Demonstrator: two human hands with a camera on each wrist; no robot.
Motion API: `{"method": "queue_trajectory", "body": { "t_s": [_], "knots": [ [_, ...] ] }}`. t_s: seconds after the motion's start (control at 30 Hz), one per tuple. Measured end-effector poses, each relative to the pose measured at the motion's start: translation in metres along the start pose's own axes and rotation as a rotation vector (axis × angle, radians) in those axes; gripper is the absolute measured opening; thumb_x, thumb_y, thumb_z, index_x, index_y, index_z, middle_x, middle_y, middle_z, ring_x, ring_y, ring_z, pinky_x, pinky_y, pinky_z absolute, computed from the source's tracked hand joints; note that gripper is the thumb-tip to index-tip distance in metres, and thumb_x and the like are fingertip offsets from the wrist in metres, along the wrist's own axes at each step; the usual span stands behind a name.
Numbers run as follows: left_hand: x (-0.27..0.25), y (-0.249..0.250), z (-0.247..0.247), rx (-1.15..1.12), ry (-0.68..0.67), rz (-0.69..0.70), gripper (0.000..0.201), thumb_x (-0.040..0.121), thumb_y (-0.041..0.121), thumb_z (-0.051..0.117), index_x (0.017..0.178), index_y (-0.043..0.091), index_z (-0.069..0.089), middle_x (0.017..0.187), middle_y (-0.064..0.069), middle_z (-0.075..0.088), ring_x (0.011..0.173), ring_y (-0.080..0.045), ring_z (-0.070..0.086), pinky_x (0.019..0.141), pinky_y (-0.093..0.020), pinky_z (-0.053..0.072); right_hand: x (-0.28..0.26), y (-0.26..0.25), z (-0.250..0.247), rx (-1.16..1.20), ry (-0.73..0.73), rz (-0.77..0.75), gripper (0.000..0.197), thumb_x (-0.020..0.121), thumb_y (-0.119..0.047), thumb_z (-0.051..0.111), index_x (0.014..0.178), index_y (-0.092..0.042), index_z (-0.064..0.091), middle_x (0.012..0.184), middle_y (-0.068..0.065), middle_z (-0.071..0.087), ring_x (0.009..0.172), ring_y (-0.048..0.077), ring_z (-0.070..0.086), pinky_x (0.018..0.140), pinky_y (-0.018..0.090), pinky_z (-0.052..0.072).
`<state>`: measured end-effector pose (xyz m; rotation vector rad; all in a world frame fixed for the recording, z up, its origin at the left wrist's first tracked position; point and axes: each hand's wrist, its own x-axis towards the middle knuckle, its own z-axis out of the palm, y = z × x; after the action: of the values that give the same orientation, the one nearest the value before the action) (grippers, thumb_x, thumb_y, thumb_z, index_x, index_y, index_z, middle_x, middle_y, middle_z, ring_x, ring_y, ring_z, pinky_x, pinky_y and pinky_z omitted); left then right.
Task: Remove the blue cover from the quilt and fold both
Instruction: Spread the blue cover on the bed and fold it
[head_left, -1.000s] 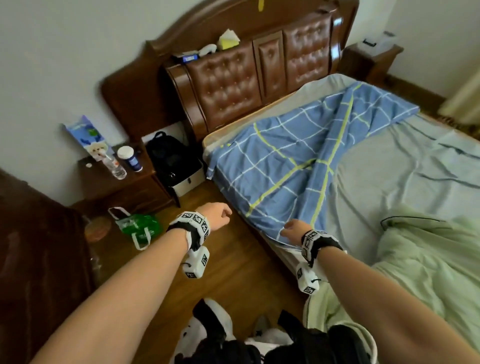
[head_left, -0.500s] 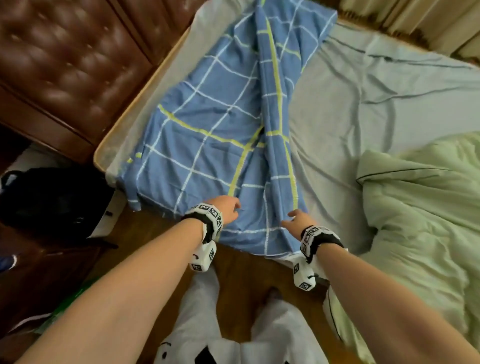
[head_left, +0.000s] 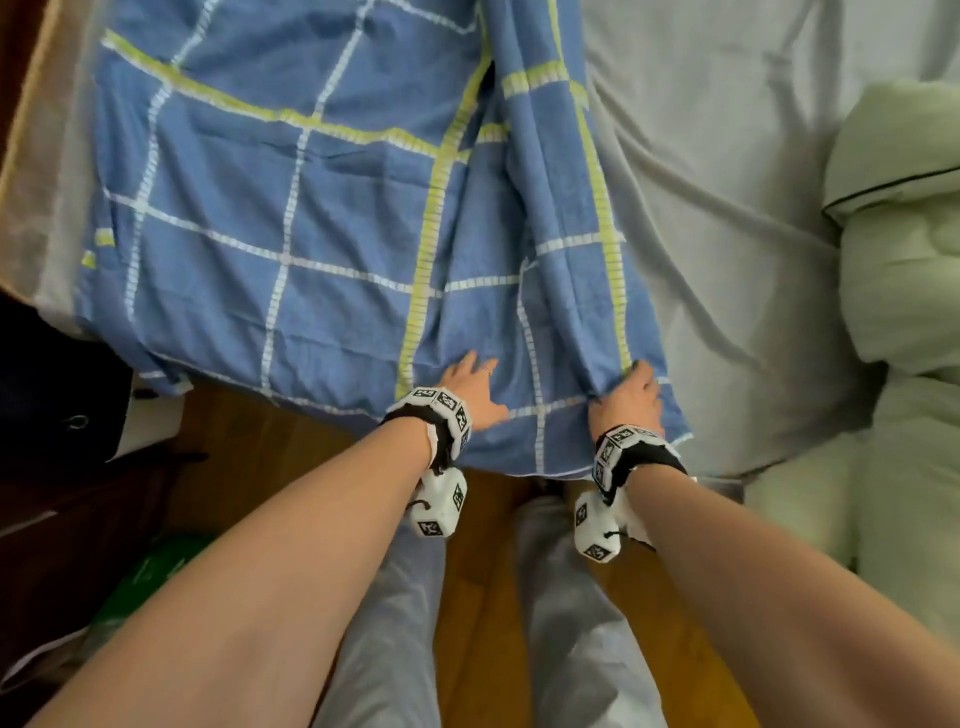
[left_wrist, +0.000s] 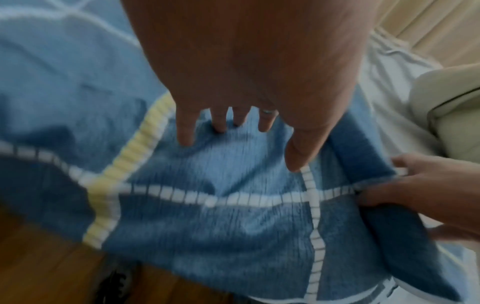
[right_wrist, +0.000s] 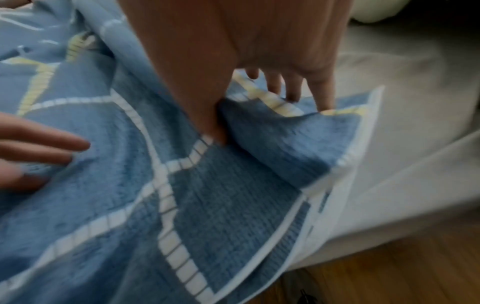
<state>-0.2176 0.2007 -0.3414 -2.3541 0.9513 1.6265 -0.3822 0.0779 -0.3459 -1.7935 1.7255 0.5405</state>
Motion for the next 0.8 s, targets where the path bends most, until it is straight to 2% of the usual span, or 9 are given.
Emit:
{"method": "queue_trajectory", "body": {
  "t_s": [0.07, 0.1, 0.23, 0.37, 0.43, 0.53, 0.6, 0.7, 0.8],
  "knots": [
    [0.007, 0.008, 0.016, -0.011, -0.061, -0.046, 0.085, 0.086, 0.059, 0.058, 0.155, 0.029, 0.017, 0.162, -0.004, -0.015, 0.149, -0.034, -0.004, 0.120, -0.050, 0.011, 0.006, 0.013, -0.006, 0.008, -0.032, 0.015, 0.032, 0.093, -0.020, 0.050, 0.123, -0.011, 0.049, 0.126, 0.020, 0.055, 0.116, 0.043, 0.052, 0.092, 0.045, 0.043],
    [0.006, 0.014, 0.018, -0.028, -0.086, -0.059, 0.084, 0.085, 0.067, 0.053, 0.154, 0.031, 0.022, 0.163, -0.004, -0.010, 0.149, -0.034, -0.002, 0.120, -0.051, 0.011, 0.007, 0.018, -0.012, -0.003, -0.048, -0.019, 0.026, 0.095, -0.020, 0.045, 0.118, -0.011, 0.052, 0.121, 0.020, 0.059, 0.111, 0.043, 0.054, 0.090, 0.044, 0.044],
    [-0.022, 0.049, -0.006, -0.341, -0.116, -0.025, 0.077, 0.087, 0.077, 0.032, 0.144, 0.025, 0.044, 0.151, -0.001, 0.042, 0.137, -0.026, 0.040, 0.112, -0.041, 0.029, -0.005, 0.018, -0.047, 0.045, -0.191, -0.243, 0.025, 0.097, -0.021, 0.043, 0.110, -0.008, 0.060, 0.114, 0.023, 0.064, 0.105, 0.041, 0.059, 0.088, 0.041, 0.048],
    [-0.063, 0.089, -0.054, -0.626, 0.039, 0.022, 0.088, 0.072, 0.085, 0.044, 0.127, 0.019, 0.062, 0.134, -0.003, 0.059, 0.125, -0.024, 0.053, 0.109, -0.043, 0.038, -0.040, -0.005, -0.095, -0.071, -0.342, -0.444, 0.026, 0.096, -0.030, 0.050, 0.103, -0.009, 0.065, 0.107, 0.020, 0.068, 0.099, 0.038, 0.062, 0.083, 0.037, 0.049],
    [-0.086, 0.100, -0.078, -0.559, 0.096, 0.007, 0.073, 0.073, 0.070, 0.057, 0.109, 0.007, 0.068, 0.114, -0.015, 0.068, 0.106, -0.032, 0.063, 0.094, -0.044, 0.050, -0.063, -0.019, -0.116, -0.190, -0.417, -0.553, 0.020, 0.092, -0.030, 0.057, 0.092, -0.011, 0.065, 0.100, 0.018, 0.067, 0.096, 0.036, 0.063, 0.077, 0.033, 0.045],
    [-0.124, 0.093, -0.104, -0.420, 0.212, -0.040, 0.032, 0.092, 0.024, 0.058, 0.098, -0.007, 0.065, 0.100, -0.028, 0.067, 0.094, -0.040, 0.066, 0.077, -0.041, 0.055, -0.100, -0.040, -0.139, -0.275, -0.504, -0.650, 0.011, 0.082, -0.026, 0.068, 0.078, -0.023, 0.059, 0.087, 0.008, 0.064, 0.089, 0.030, 0.064, 0.069, 0.027, 0.042],
    [-0.150, 0.075, -0.121, -0.416, 0.247, -0.079, 0.026, 0.092, 0.017, 0.055, 0.098, -0.007, 0.062, 0.102, -0.027, 0.067, 0.091, -0.038, 0.067, 0.072, -0.037, 0.056, -0.124, -0.058, -0.144, -0.303, -0.520, -0.689, 0.010, 0.080, -0.024, 0.072, 0.085, -0.022, 0.064, 0.085, 0.005, 0.063, 0.086, 0.026, 0.062, 0.066, 0.024, 0.038],
    [-0.182, 0.031, -0.141, -0.452, 0.310, -0.130, 0.029, 0.097, 0.015, 0.047, 0.109, -0.008, 0.060, 0.106, -0.025, 0.066, 0.070, -0.028, 0.062, 0.060, -0.030, 0.055, -0.158, -0.093, -0.135, -0.301, -0.534, -0.703, 0.023, 0.080, -0.024, 0.072, 0.068, -0.023, 0.052, 0.075, -0.002, 0.056, 0.076, 0.021, 0.056, 0.059, 0.023, 0.036],
    [-0.207, -0.028, -0.159, -0.512, 0.348, -0.181, 0.033, 0.097, 0.018, 0.052, 0.118, -0.006, 0.060, 0.107, -0.021, 0.064, 0.079, -0.028, 0.063, 0.076, -0.036, 0.058, -0.190, -0.140, -0.109, -0.316, -0.560, -0.742, 0.018, 0.079, -0.026, 0.071, 0.072, -0.024, 0.055, 0.080, 0.000, 0.059, 0.076, 0.020, 0.057, 0.065, 0.025, 0.041]
  ]
}}
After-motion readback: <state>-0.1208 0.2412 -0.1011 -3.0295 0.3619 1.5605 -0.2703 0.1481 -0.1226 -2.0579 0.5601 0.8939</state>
